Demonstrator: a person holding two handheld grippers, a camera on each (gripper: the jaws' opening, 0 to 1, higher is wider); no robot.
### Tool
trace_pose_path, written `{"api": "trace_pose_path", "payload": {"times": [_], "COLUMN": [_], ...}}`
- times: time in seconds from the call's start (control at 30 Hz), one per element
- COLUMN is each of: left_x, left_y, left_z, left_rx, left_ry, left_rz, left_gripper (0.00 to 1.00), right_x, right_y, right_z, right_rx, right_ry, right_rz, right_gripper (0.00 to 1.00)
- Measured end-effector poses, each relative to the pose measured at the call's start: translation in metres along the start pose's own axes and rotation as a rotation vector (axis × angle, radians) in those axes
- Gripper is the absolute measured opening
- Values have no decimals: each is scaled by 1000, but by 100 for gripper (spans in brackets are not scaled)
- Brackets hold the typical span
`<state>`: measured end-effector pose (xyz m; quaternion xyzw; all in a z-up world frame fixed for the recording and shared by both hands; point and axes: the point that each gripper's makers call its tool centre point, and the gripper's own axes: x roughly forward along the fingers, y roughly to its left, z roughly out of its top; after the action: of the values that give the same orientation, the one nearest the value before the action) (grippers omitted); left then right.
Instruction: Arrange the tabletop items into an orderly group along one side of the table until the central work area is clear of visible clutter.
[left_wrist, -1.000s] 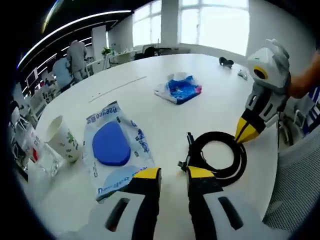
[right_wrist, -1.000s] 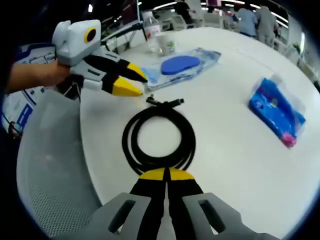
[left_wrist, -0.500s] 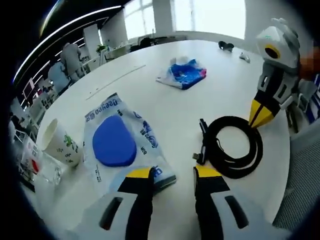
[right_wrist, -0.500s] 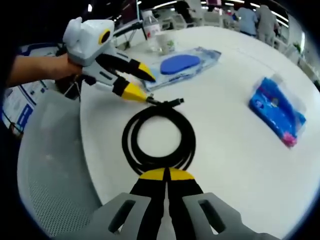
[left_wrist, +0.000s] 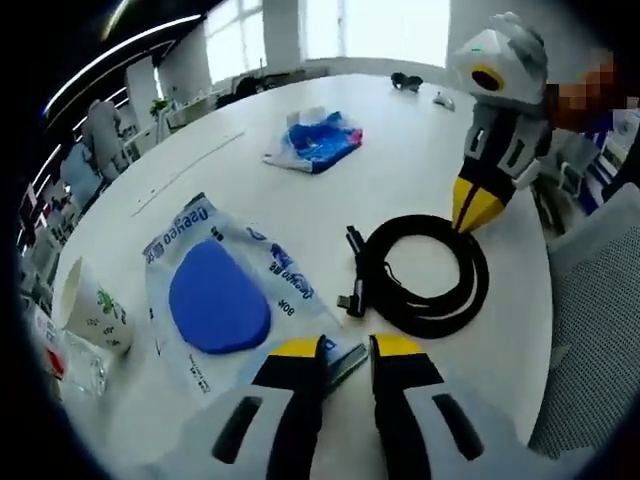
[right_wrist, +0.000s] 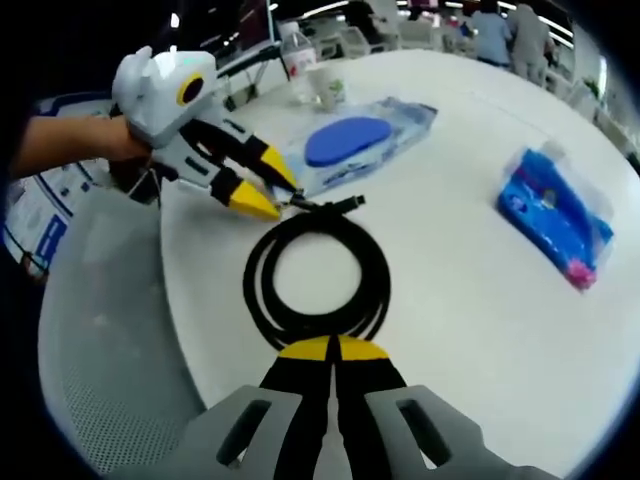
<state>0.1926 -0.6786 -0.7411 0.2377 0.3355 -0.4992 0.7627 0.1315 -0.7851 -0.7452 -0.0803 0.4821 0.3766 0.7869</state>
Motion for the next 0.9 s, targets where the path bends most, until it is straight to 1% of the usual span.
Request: {"api": "trace_pose_path", "payload": {"times": [0.07,0.13,0.2,0.3,0.4,0.53,0.57,0.77,0.83,0.9], "left_x": [-2,-4,-8,-11,-16,-22,-25,-32,-35,-39], "left_y": [5,11,15,21,32,44,48,55,57,62], "left_z": [1,-1,-5,-13,-18,-23,-25,-28,-27,-24], "left_rx": [17,2,-20,-27,-62,-42,-50,-75,-107,-200], "left_ry": [-11,-18,-20,-5,-3,6,12,4,-3,-46], "left_rz": [36,72,89,120,168,223,250,344,377,410], "left_gripper": [19,25,27,30,34,37,37,44,48,54], "right_x": [1,0,0,0,1,0,0,1,1,1], "right_y": [-1,-1,-1,0,-1,-1,-1,-2,-2,-3], "right_z": [0,0,0,1,1,1,1,1,1,2], "right_rx": [3,15,22,12,11,20,14,18,28,37], "right_ry": [1,-2,-7,-12,-15,-11,-8,-7,-13,-18], "right_rz": [2,4,5,0,2,7,6,7,8,9], "right_gripper": [0,0,0,0,0,0,0,0,0,0]}}
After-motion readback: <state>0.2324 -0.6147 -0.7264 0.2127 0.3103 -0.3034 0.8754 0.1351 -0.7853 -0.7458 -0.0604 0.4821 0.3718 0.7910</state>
